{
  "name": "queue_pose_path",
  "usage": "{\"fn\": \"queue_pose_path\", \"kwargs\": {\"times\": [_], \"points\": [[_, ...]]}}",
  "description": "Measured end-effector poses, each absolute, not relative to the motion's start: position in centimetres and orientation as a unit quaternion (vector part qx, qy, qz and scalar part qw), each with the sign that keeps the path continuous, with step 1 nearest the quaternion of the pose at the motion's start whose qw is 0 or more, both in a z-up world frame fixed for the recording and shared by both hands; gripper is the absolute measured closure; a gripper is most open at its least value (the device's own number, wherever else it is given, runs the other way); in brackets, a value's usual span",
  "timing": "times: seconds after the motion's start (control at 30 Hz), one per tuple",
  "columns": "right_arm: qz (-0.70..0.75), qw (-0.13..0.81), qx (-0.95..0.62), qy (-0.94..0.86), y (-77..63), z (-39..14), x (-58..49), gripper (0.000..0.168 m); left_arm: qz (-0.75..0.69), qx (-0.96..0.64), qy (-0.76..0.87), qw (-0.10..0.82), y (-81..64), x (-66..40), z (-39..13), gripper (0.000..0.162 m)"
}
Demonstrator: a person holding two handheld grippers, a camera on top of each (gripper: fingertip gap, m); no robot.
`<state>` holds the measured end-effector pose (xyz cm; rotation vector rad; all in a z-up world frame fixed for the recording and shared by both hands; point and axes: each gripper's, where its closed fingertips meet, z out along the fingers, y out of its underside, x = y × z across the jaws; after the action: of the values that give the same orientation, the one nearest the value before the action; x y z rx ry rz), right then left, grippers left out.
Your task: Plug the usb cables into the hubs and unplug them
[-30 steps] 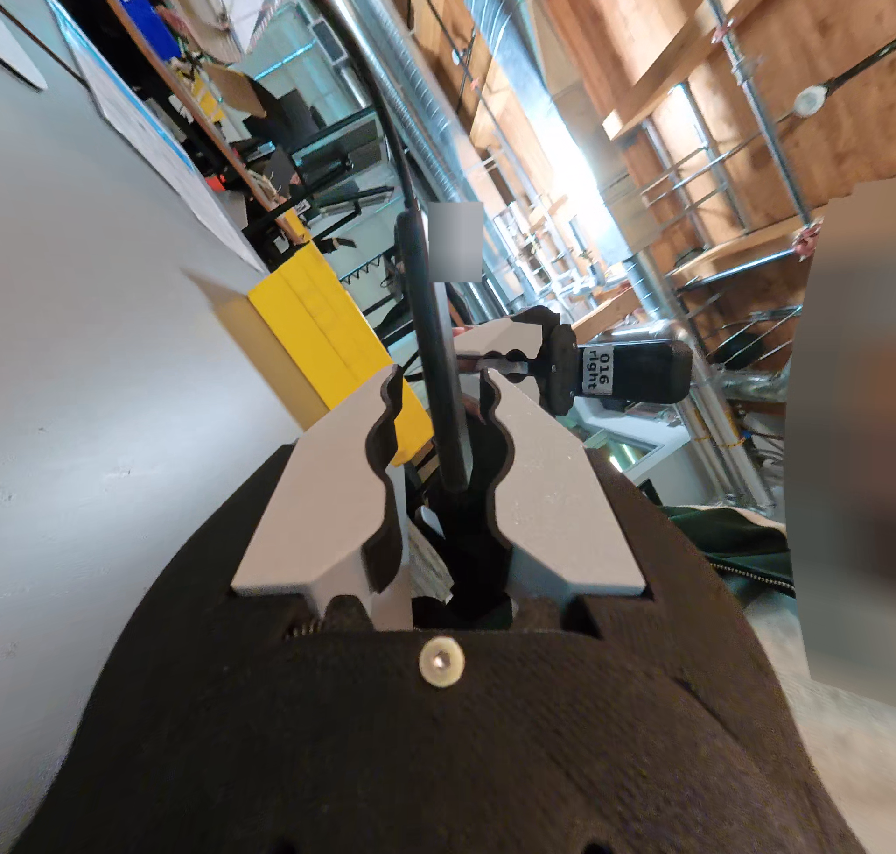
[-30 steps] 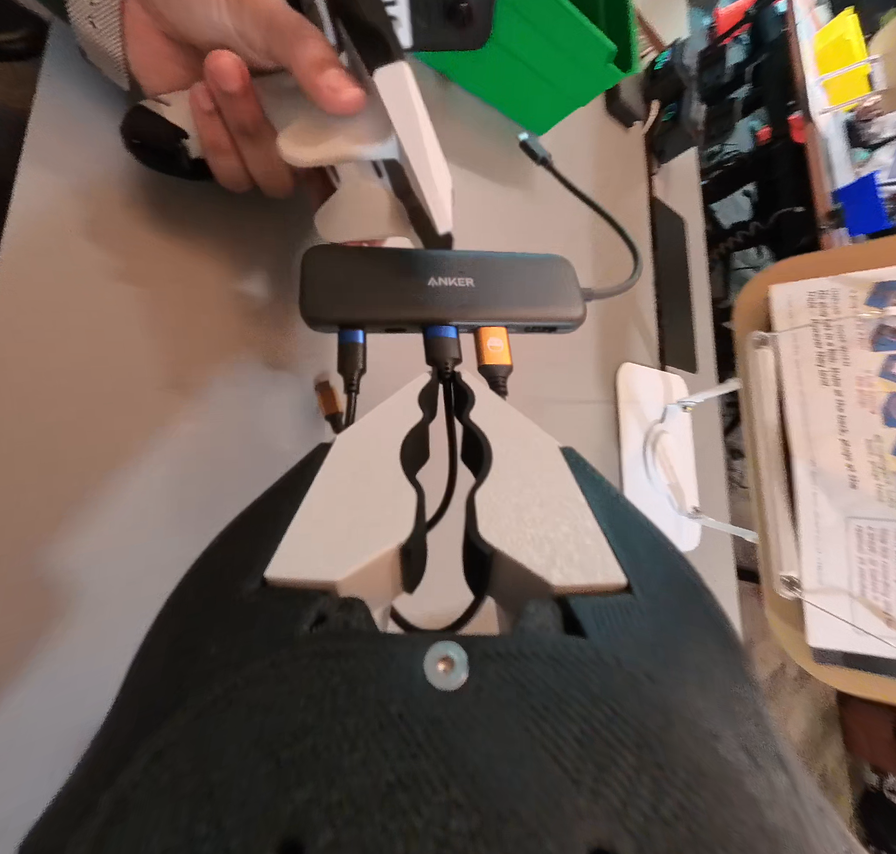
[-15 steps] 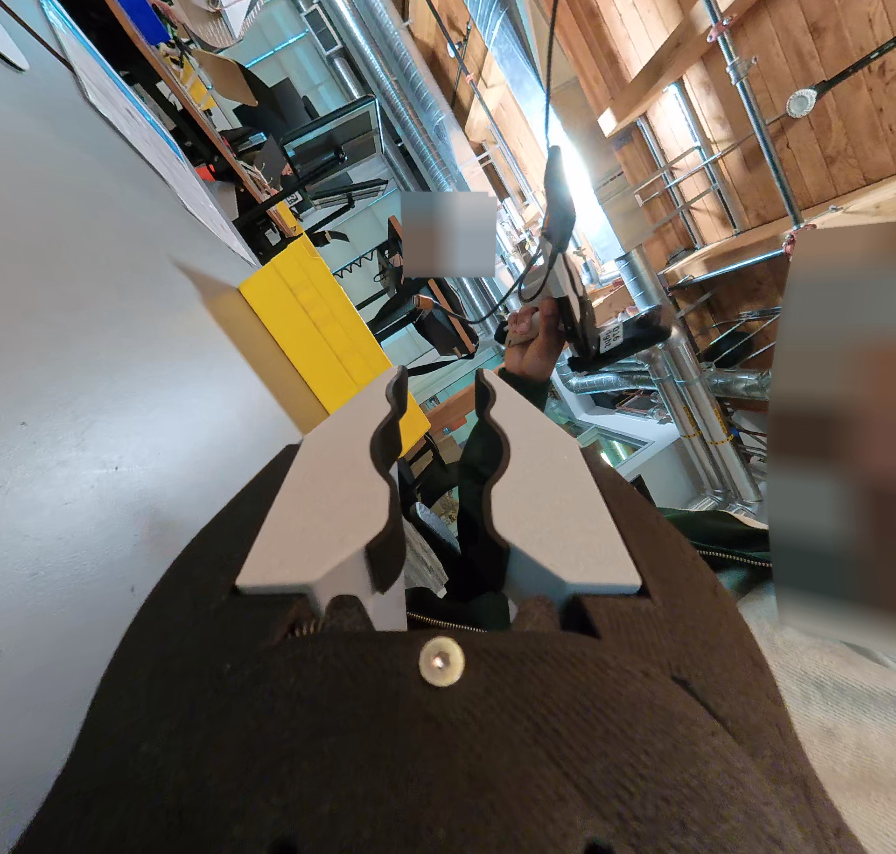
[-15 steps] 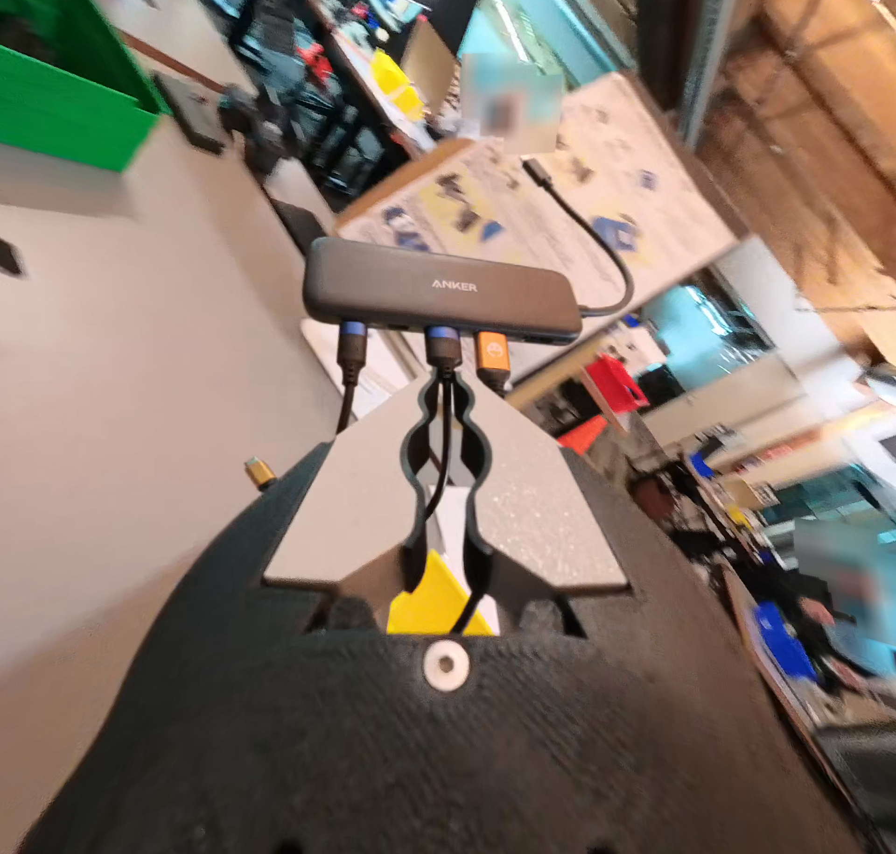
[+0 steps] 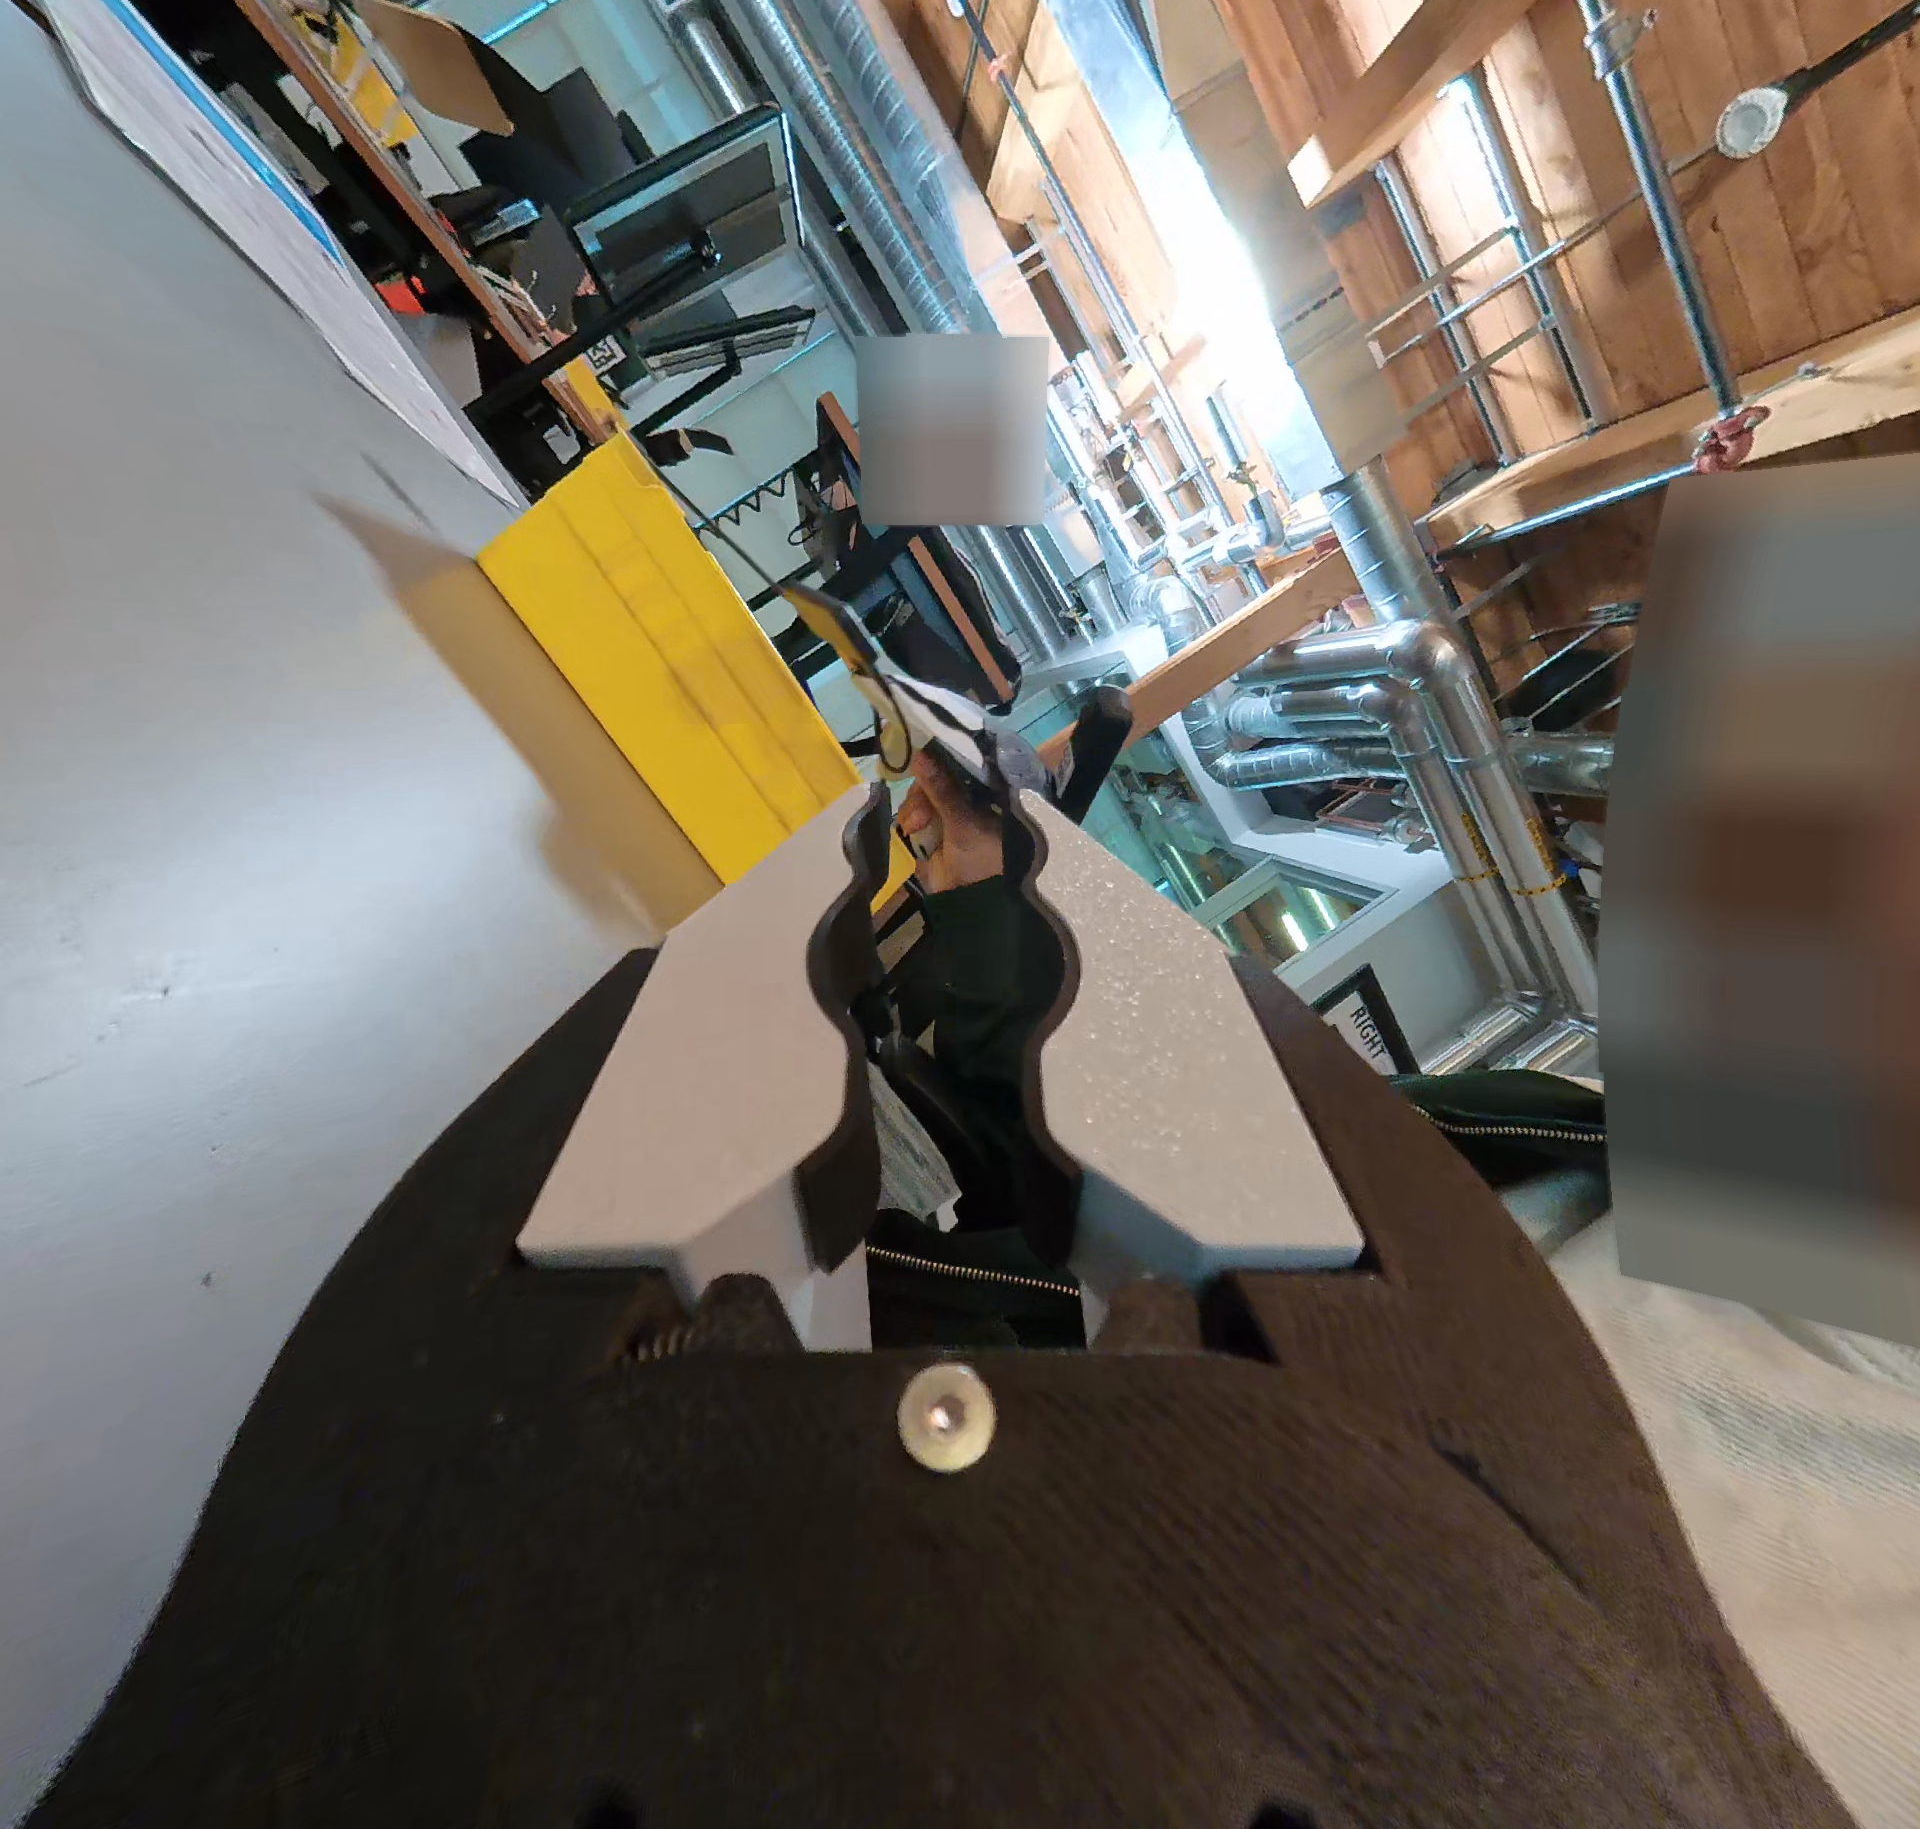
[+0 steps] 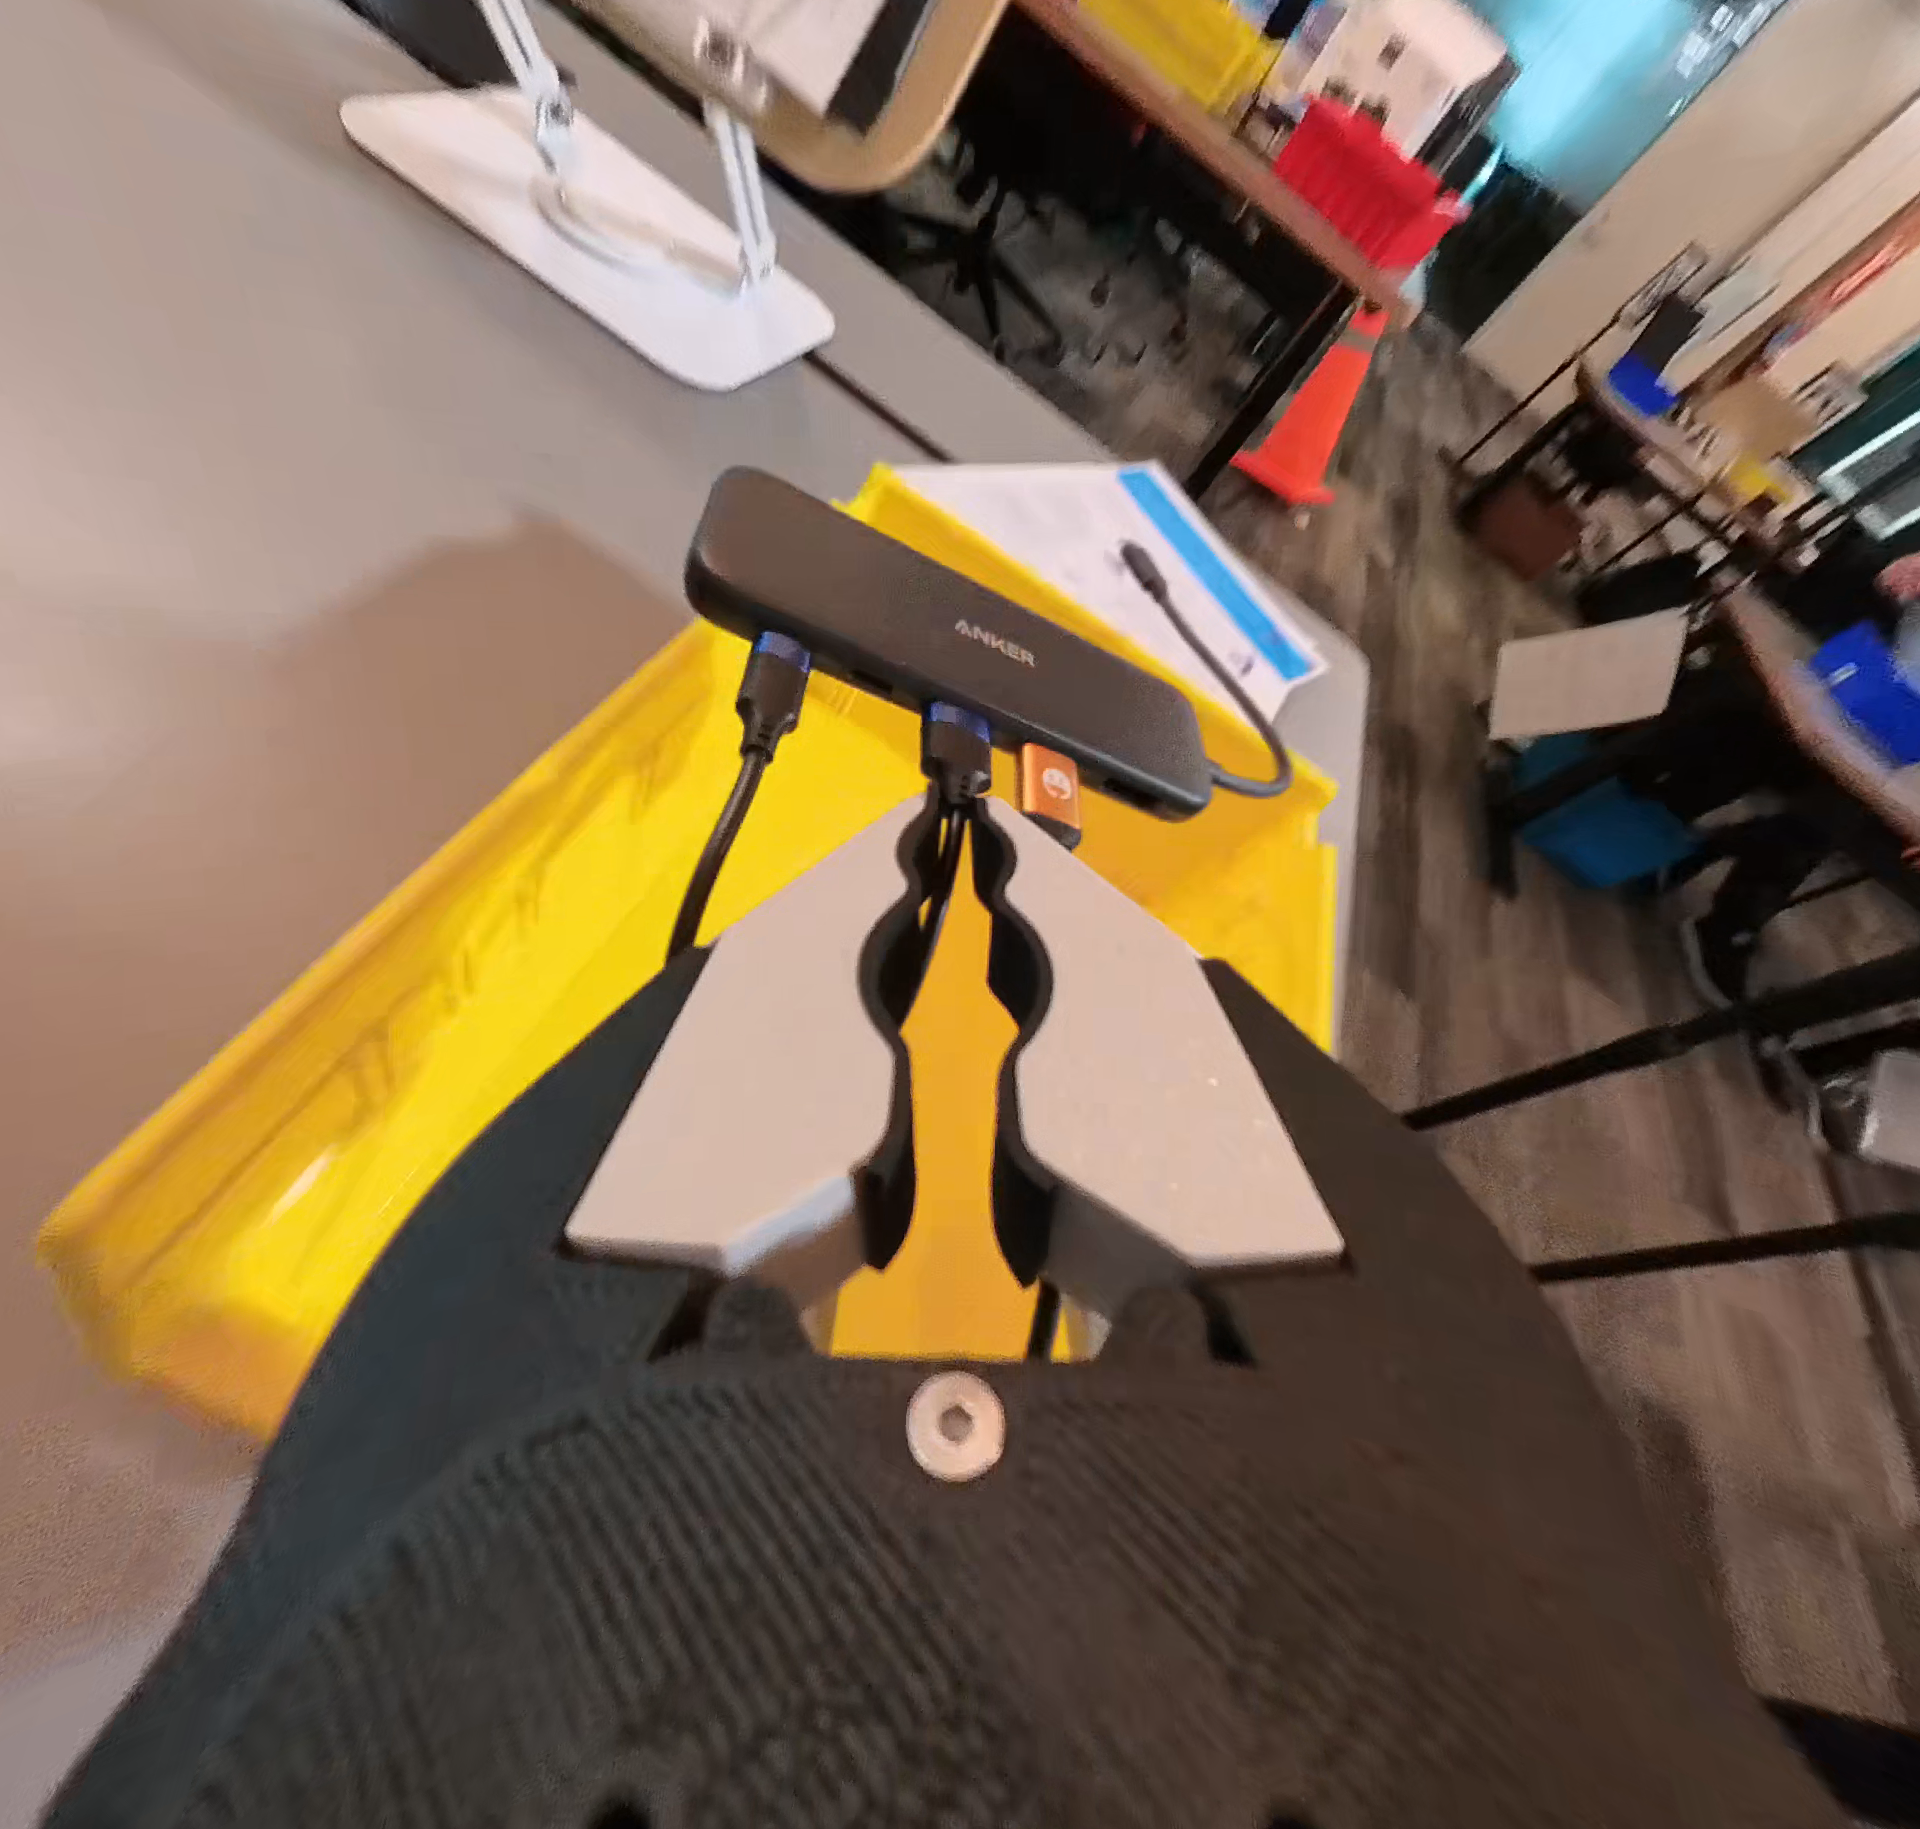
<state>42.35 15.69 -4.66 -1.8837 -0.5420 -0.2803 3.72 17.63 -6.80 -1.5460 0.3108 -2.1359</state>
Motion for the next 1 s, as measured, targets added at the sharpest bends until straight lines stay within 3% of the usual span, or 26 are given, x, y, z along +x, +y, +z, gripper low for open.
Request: {"fn": "queue_pose_path", "kwargs": {"times": [0.37, 0.47, 0.7, 0.87, 1.0], "points": [[-0.101, 0.417, -0.882, -0.194, 15.1, -13.8, 43.4, 0.164, -0.782, -0.567, 0.113, 0.232, 17.6, 3.8, -7.0, 0.143], [-0.129, 0.441, -0.871, -0.171, 15.5, -12.8, 44.4, 0.145, -0.782, -0.568, 0.115, 0.231, 17.5, 3.9, -7.0, 0.143], [-0.125, 0.561, -0.812, -0.097, 15.3, -7.7, 45.5, 0.133, -0.780, -0.570, 0.116, 0.231, 17.6, 3.9, -7.1, 0.143], [-0.009, 0.624, -0.782, 0.010, 14.2, -5.3, 45.3, 0.130, -0.773, -0.576, 0.122, 0.234, 17.6, 4.0, -7.3, 0.143], [0.046, 0.648, -0.758, 0.066, 12.6, -3.9, 44.7, 0.139, -0.759, -0.588, 0.131, 0.245, 17.7, 4.2, -7.7, 0.143]]}}
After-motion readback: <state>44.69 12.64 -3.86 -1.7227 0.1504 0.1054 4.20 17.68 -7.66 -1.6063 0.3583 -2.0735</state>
